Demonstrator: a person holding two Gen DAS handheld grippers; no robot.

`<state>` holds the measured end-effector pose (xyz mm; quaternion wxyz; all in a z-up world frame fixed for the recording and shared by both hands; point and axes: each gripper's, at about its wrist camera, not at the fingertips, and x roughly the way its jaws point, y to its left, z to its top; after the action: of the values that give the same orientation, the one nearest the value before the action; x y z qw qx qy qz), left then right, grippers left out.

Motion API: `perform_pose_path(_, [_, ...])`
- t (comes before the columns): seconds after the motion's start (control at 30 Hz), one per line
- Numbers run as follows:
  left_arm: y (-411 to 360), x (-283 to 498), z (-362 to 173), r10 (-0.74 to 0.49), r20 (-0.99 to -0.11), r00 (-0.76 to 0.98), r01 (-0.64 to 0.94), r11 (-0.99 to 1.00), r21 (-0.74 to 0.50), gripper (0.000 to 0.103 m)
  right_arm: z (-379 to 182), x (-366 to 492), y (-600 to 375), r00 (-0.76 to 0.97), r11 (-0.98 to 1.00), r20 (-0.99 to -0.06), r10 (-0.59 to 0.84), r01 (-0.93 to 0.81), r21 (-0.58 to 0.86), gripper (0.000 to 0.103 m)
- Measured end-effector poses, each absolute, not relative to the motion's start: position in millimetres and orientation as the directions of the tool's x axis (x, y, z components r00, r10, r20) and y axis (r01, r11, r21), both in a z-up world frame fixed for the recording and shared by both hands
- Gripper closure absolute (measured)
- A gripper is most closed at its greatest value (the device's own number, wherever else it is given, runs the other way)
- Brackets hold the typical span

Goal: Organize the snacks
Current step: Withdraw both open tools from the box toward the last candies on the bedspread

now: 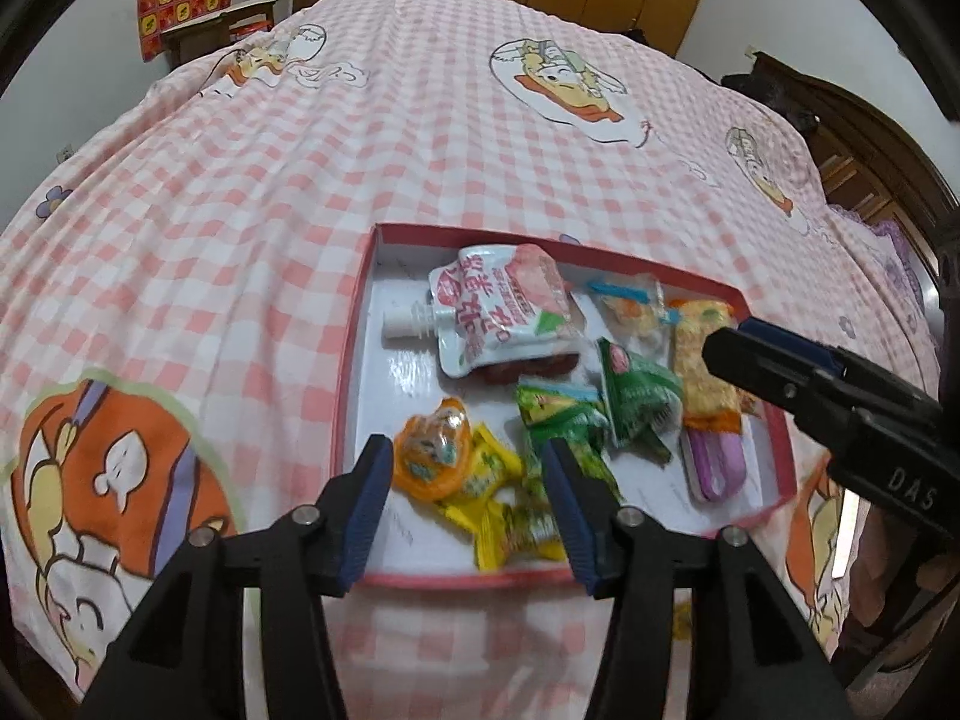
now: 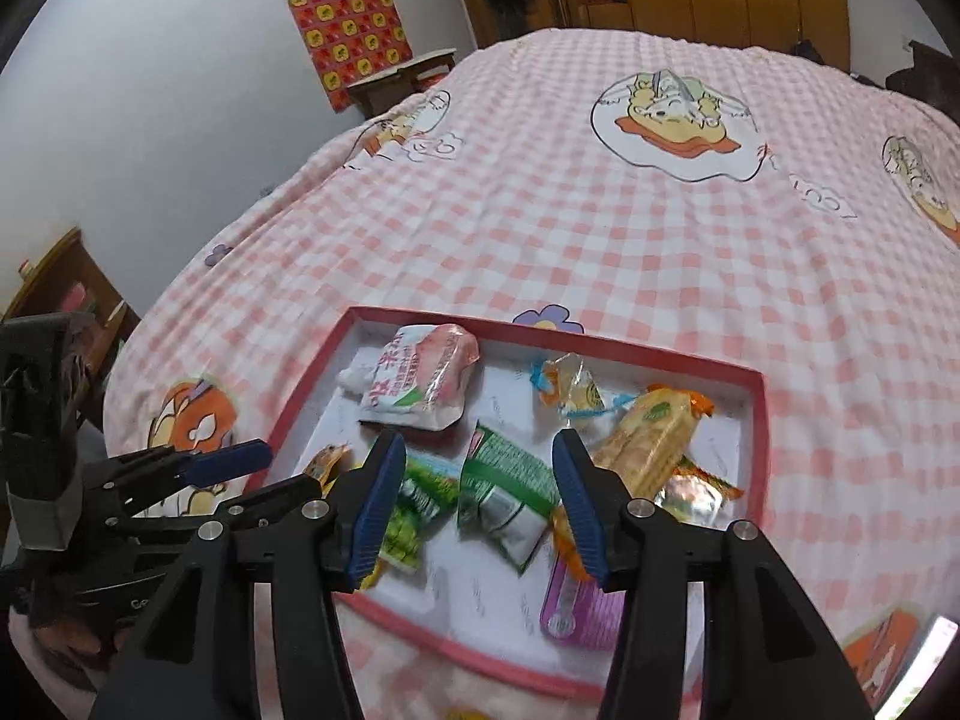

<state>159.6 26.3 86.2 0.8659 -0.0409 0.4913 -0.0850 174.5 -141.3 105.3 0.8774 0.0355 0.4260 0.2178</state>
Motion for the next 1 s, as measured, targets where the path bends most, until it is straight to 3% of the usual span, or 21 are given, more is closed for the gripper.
perform_pose_path(0.53, [9, 86, 111, -0.245, -0.802, 0.545, 0.188, 0.968, -0.167, 0.049, 106, 102, -162, 0.545, 0.922, -0.75, 0.373, -0.31, 0.233, 0.05])
perform_pose_path(1.0, [-14, 41, 84, -0.264, -0.812, 0.52, 0.242, 0.958, -0.157, 0.049, 72, 45, -189, 0.489, 0.925, -0.787, 0.375, -0.251, 0.285, 0.05])
